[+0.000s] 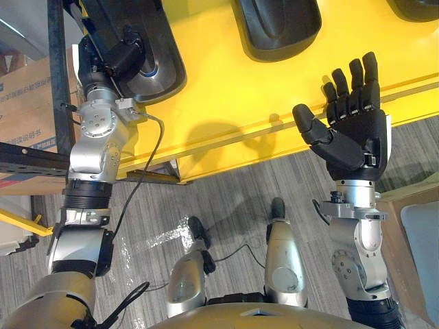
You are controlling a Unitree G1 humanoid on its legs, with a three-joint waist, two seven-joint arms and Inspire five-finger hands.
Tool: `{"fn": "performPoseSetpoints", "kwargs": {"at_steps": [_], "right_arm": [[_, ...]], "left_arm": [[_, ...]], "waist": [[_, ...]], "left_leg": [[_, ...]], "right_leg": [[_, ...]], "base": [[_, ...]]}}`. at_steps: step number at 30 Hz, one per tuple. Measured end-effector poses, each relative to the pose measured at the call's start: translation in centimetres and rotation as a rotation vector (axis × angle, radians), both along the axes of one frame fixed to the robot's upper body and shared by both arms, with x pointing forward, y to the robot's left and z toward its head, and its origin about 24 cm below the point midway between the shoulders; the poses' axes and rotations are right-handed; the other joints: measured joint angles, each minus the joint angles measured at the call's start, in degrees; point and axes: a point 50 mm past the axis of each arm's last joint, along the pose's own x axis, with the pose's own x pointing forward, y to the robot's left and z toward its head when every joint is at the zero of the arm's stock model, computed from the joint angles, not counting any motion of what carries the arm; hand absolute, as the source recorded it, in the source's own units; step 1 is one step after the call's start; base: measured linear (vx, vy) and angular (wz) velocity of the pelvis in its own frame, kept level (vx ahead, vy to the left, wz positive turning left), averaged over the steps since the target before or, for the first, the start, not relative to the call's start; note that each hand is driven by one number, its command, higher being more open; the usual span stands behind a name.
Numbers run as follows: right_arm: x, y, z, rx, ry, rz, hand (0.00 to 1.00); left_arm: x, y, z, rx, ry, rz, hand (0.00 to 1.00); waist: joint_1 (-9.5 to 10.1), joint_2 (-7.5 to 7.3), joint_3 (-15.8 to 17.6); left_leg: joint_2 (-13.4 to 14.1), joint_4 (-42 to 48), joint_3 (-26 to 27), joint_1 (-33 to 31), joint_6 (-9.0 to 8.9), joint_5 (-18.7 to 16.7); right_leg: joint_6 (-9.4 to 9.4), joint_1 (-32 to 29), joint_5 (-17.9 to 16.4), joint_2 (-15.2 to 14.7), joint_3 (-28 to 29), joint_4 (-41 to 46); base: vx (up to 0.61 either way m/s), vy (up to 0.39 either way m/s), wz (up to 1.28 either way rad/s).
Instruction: Walk over and take three plastic housings, then place them on the shelf
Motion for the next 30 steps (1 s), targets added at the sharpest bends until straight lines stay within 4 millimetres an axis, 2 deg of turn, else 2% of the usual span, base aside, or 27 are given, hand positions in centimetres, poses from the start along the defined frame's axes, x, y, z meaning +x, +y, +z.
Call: {"fn": "performPoseSetpoints", "kwargs": {"at_steps": [2,8,9,24,30], "right_arm": [[-0.2,0.0,-0.1,0.010,0.005,0.004,1.00],[-0.3,-0.1,-0.3,0.014,0.018,0.005,1.00],[-0.3,-0.1,-0.4,0.013,0.022,0.005,1.00],[-0.2,-0.1,-0.5,0.021,0.050,0.016,1.00],[-0.3,0.4,-0.8,0.021,0.065,0.040,1.00]], "left_arm": [[0.0,0.8,0.0,0.001,0.009,0.022,0.00],[0.2,1.4,-0.5,-0.003,0.034,0.004,0.00],[0.3,1.4,-0.6,-0.003,0.038,0.002,1.00],[1.2,0.7,-1.2,0.060,0.095,-0.005,1.00],[1.5,1.0,-2.2,0.090,0.143,0.033,1.00]], "waist": [[0.02,0.02,0.0],[0.01,0.12,-0.1],[-0.03,0.13,-0.1],[-0.21,0.89,-1.1],[-1.24,0.71,-2.3]], "left_leg": [[0.0,0.0,0.0,0.0,0.01,0.0],[0.0,-0.1,-0.1,0.7,0.01,0.0],[0.0,-0.1,-0.1,0.8,0.00,0.0],[0.0,-0.2,-0.3,0.9,0.02,0.0],[0.0,-0.4,-0.3,1.8,0.01,0.0]], "right_leg": [[-0.05,0.1,0.1,0.0,0.0,0.0],[0.09,0.8,0.4,0.0,-0.1,-0.1],[0.09,1.1,0.4,0.0,-0.1,-0.2],[0.70,2.2,1.4,0.0,-0.4,-2.0],[0.74,3.3,1.4,0.0,-0.6,-2.3]], "base": [[0.01,-0.016,0.00],[0.00,0.000,0.00],[0.00,0.000,0.00],[0.00,-0.002,0.00],[0.00,0.000,0.00]]}}
